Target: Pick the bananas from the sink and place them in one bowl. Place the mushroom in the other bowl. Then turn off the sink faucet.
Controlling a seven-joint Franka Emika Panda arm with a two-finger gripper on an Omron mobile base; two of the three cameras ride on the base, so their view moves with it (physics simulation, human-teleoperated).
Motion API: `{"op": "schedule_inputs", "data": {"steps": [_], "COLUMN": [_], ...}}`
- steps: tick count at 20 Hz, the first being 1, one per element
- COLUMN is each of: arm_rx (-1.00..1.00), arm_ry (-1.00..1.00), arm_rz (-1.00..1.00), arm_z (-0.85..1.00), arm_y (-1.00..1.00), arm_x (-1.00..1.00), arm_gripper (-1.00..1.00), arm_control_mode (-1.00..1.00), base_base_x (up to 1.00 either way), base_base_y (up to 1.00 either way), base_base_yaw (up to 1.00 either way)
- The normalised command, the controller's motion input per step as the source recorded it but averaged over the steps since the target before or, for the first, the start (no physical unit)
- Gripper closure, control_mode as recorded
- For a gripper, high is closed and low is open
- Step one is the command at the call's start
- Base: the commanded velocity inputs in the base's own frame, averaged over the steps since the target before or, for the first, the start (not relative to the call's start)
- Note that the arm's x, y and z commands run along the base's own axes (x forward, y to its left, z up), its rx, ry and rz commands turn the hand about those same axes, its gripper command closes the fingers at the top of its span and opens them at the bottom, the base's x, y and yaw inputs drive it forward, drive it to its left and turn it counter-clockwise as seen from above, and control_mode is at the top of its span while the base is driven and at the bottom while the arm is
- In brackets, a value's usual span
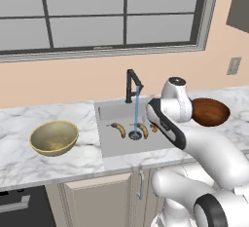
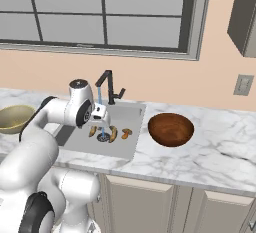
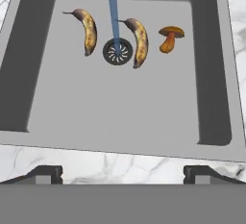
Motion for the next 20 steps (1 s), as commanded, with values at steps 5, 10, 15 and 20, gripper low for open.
{"op": "schedule_inputs", "data": {"steps": [5,10,15,20], "arm_rx": [0.0,0.0,0.0,0.0], "arm_ry": [0.0,0.0,0.0,0.0], "arm_rz": [0.0,0.0,0.0,0.0], "arm_z": [-0.21,-0.19,-0.2,-0.17], "arm_y": [0.0,0.0,0.0,0.0], "arm_x": [0.12,0.06,0.03,0.06], "arm_gripper": [-1.0,-1.0,-1.0,-1.0], "arm_control_mode": [-1.0,-1.0,-1.0,-1.0], "base_base_x": [0.0,0.0,0.0,0.0], "base_base_y": [0.0,0.0,0.0,0.0], "base_base_yaw": [0.0,0.0,0.0,0.0]}}
